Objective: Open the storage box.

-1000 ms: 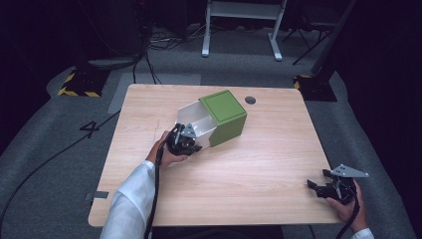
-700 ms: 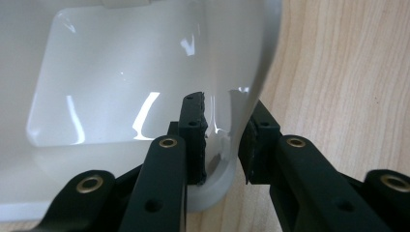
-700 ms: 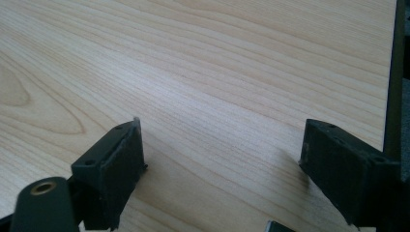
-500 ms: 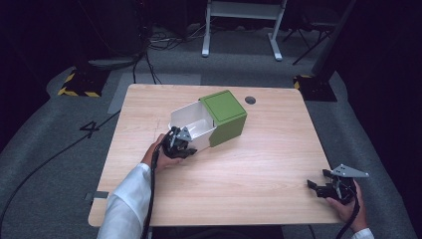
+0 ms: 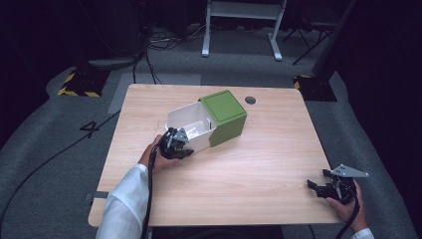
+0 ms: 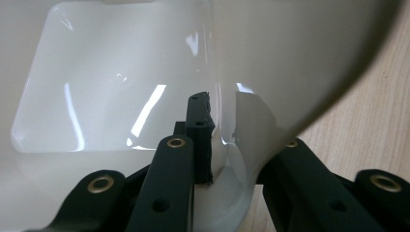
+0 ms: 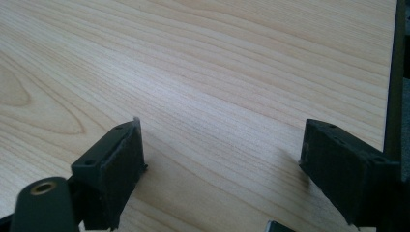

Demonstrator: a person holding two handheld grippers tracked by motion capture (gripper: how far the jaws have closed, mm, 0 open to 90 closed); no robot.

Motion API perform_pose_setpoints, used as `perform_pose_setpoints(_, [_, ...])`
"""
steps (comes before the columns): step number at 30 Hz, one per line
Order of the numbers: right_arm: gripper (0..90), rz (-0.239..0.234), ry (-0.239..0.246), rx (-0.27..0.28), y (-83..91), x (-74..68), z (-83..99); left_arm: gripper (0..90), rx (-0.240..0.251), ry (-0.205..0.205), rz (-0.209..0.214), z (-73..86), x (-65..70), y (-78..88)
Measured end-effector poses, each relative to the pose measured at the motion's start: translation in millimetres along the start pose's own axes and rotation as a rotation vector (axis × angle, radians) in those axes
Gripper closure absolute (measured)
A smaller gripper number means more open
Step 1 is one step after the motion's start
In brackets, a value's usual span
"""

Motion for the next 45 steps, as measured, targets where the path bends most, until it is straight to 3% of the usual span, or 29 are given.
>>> perform_pose_setpoints(7, [15.5, 0.000, 0.000, 0.000, 0.0, -0.1, 0.0, 69.3, 0.032, 0.018, 0.003, 1.4, -1.8, 3.3])
perform_pose_setpoints(12, [15.5, 0.000, 0.000, 0.000, 0.0, -0.1, 0.0, 52.6, 0.033, 0.021, -0.016, -0.7, -1.9, 8.6])
perform_pose_setpoints(15, [15.5, 0.000, 0.000, 0.000, 0.0, -0.1, 0.0, 44.8, 0.068, 0.035, -0.045, -2.8, -1.0, 16.2])
perform_pose_setpoints(26, [15.5, -0.004, -0.004, -0.002, 0.0, 0.0, 0.0, 22.0, 0.088, 0.039, -0.140, -5.2, 3.0, 38.6])
perform_pose_setpoints(27, [15.5, -0.003, -0.003, -0.002, 0.0, 0.0, 0.1, 21.1, 0.083, 0.038, -0.174, -4.6, 3.2, 43.9])
perform_pose_setpoints(40, [15.5, -0.001, -0.003, -0.002, 0.0, 0.0, 0.1, 18.0, 0.085, 0.020, -0.263, 4.5, 10.3, 72.8])
perform_pose_setpoints(45, [15.5, -0.002, -0.004, -0.002, 0.0, 0.0, 0.1, 18.0, 0.084, 0.025, -0.274, 10.5, 14.0, 80.7])
Point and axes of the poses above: each handheld gripper's, and its own axes: y roughly backward along the jaws, z roughly out of its underside, x roughly to its right, the point moved 5 cm from there along -y, roughly forward along the jaws, and after that the axes turned 3 degrees about z, right-handed, at the moved point
